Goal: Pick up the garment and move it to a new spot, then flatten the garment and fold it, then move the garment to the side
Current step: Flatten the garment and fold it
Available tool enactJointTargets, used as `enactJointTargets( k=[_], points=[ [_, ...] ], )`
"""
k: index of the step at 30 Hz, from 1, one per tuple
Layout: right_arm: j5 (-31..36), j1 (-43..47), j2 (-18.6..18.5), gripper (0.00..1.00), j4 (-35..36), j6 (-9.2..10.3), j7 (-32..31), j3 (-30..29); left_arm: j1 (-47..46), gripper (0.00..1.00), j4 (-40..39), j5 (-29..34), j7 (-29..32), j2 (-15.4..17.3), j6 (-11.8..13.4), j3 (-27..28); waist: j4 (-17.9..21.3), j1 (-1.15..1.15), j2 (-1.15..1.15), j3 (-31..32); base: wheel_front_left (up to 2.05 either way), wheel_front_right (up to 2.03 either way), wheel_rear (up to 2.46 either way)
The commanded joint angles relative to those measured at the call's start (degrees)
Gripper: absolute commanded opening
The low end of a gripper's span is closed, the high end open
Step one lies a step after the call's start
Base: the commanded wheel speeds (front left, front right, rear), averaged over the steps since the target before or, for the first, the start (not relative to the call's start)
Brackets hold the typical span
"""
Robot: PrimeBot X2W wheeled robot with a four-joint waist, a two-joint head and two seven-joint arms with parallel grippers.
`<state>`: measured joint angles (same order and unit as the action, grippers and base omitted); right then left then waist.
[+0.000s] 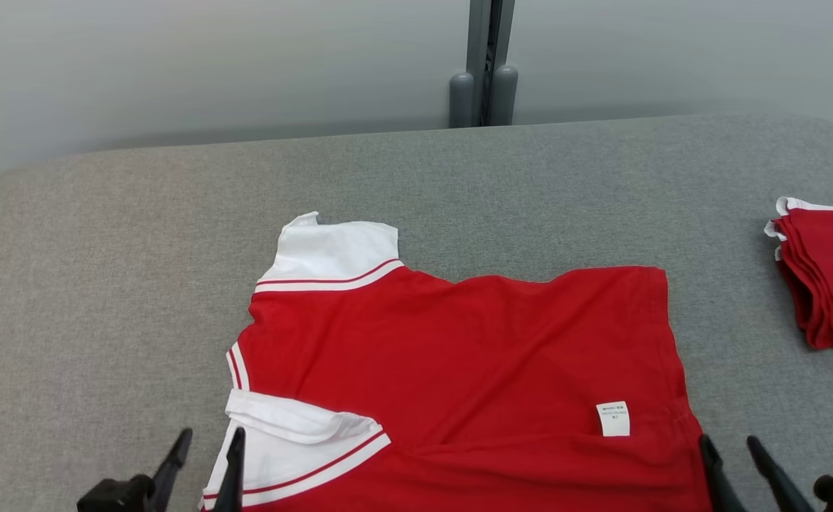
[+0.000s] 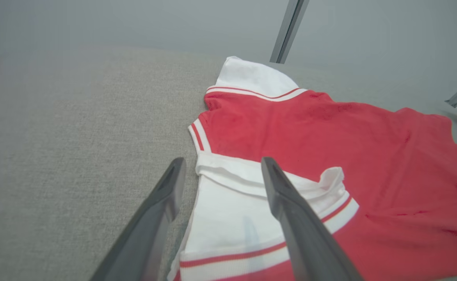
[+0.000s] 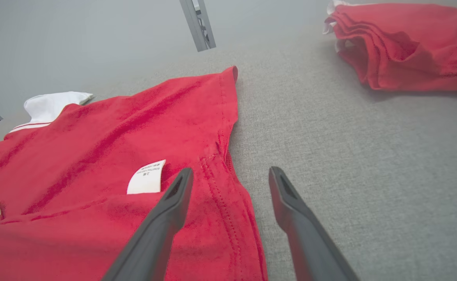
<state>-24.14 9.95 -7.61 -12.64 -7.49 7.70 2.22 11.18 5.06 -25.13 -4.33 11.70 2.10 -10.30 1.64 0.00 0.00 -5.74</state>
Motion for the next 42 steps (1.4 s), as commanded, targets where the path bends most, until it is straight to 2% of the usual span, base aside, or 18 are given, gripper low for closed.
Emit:
enactJointTargets(
  k=[1,5,11,22,26,30,34,42],
  points=[
    [1.7,-0.9,0.2,1.00,1.4,-0.02,1.2,-1.5,-1.8,1.00,-0.9,1.1,-2.2,0.3,0.7,0.7,0.3,0.00,0.00,0.4,0.00,0.00,0.00],
    [5.0,-2.2,1.4,1.00,4.9,-0.03,1.4,-3.9,-4.0,1.00,-2.2,3.0,-4.8,1.1,2.0,1.4,0.6,0.00,0.00,1.2,0.00,0.00,0.00],
    [8.3,-1.1,2.6,1.00,10.1,-0.03,-0.8,-4.7,-4.7,1.00,-3.3,4.6,-3.8,2.7,3.0,1.3,0.8,0.00,0.00,2.5,0.00,0.00,0.00],
    [9.3,0.5,3.7,1.00,15.2,-0.03,-2.9,-4.4,-3.4,1.00,-3.6,4.2,-2.5,2.7,4.0,0.7,0.3,0.00,0.00,2.0,0.00,0.00,0.00],
    [9.4,-0.5,3.9,1.00,16.0,-0.03,-3.0,-4.4,-6.2,1.00,-4.3,4.8,-2.1,3.1,3.7,0.3,0.1,0.00,0.00,0.4,0.00,0.00,0.00],
    [9.5,-2.3,4.1,1.00,17.0,-0.03,-2.8,-4.2,-13.4,1.00,-4.1,5.3,-1.4,3.6,2.1,-0.5,0.1,0.00,0.00,-2.8,0.00,0.00,0.00],
    [9.6,-5.3,4.2,1.00,17.3,-0.03,-2.4,-3.2,-24.2,1.00,-1.2,5.1,0.8,4.2,-0.6,-1.5,0.8,0.00,0.00,-7.3,0.00,0.00,0.00],
    [9.8,-11.3,4.5,1.00,16.3,-0.03,-0.9,-0.6,-45.6,1.00,13.7,3.8,6.1,3.3,-6.6,-4.9,3.5,0.00,0.00,-15.7,0.00,0.00,0.00]
  ],
)
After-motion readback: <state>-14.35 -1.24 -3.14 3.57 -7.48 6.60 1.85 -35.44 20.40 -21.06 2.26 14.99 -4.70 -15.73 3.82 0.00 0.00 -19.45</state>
